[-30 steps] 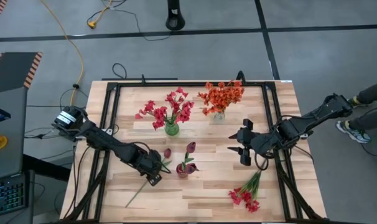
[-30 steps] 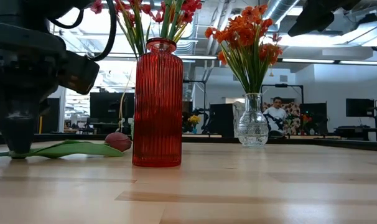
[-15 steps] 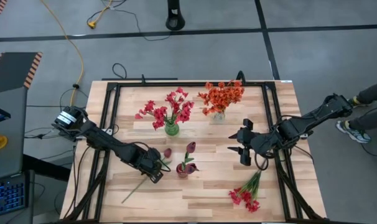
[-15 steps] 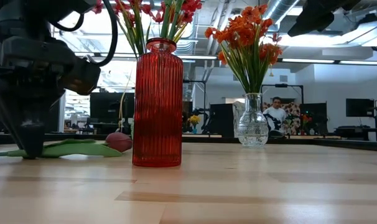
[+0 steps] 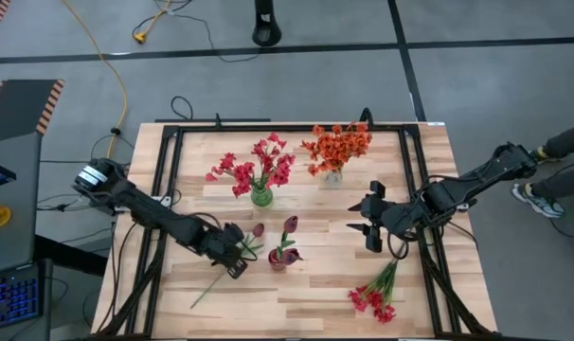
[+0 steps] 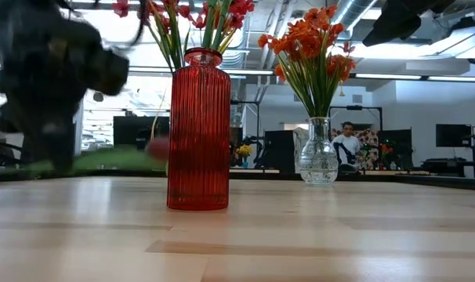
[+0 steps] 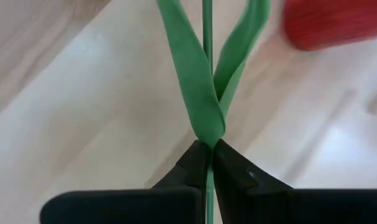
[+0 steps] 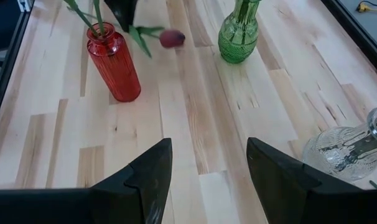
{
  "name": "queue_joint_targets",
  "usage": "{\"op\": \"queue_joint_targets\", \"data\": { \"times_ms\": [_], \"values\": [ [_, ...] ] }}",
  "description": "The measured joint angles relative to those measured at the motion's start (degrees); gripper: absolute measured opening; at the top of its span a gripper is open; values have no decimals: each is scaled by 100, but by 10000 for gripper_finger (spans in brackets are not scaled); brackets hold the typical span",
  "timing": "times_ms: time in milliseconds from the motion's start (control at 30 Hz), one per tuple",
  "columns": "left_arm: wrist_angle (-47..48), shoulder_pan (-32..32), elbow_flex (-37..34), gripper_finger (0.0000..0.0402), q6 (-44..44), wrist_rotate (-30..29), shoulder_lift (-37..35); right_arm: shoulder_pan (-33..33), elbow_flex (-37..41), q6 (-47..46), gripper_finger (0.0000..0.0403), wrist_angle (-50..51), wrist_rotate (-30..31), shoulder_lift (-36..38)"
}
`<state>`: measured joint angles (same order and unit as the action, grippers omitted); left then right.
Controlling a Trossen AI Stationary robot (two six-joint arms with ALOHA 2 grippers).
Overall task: Sort flowers into vase by color
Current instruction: Put the red flower into the red vase
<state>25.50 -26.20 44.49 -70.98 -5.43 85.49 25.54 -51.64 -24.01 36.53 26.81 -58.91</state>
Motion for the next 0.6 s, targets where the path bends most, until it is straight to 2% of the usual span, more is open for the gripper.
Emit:
{"op": "queue_joint_targets", "data": {
  "times_ms": [300,600],
  "values": [
    [-244,-888,4,0,178,-1381,-1109,-1,2,0,234,145,0,-1],
    [-1693,-1389,9,0,1681,-2821,-1588,-2,2,-2,234,322,0,-1]
  ]
}}
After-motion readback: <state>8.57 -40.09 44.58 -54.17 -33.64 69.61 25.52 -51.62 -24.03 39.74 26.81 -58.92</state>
